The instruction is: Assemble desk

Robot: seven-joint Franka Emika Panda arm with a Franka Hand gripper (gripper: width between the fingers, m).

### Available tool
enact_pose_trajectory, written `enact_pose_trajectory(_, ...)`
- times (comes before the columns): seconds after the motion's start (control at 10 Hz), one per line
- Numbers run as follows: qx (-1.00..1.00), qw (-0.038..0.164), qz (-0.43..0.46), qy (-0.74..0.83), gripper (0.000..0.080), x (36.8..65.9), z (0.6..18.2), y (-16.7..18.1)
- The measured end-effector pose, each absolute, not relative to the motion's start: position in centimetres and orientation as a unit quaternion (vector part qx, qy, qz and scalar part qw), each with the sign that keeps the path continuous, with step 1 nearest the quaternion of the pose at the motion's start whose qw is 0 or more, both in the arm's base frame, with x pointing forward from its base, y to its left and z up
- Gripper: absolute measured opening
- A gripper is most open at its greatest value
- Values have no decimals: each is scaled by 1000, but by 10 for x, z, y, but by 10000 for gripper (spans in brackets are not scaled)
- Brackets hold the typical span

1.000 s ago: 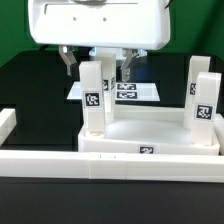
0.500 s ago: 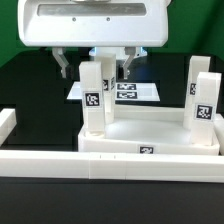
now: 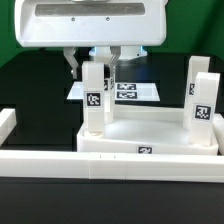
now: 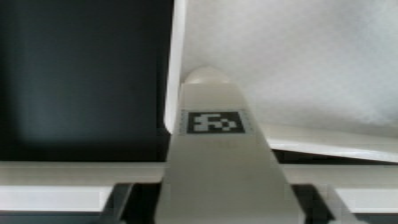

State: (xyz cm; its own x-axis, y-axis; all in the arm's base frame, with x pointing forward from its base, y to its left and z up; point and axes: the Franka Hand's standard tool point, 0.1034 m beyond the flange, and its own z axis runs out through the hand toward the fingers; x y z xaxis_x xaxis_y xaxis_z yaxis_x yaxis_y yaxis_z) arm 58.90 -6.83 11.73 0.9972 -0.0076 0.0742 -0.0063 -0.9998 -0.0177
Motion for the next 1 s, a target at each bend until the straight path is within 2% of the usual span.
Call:
enact_pose_trajectory(0.4,-998,11,-37,43,289,589,117,-68)
enact_pose_trajectory(1.0,-948,29,-32,316,290,588,116,-66)
